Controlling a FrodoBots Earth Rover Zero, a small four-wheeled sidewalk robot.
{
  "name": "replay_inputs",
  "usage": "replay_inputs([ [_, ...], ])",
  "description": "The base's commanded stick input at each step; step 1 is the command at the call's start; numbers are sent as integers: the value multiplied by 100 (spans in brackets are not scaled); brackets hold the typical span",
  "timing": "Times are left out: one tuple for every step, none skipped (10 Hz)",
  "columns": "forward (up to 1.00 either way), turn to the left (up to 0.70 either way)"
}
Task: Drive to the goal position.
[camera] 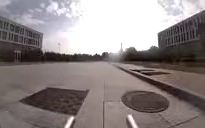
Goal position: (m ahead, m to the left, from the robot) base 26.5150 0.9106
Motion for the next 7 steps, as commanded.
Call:
replay_inputs([
  [100, 0],
  [100, 0],
  [100, 0],
  [100, 0],
  [100, 0],
  [100, 0],
  [100, 0],
])
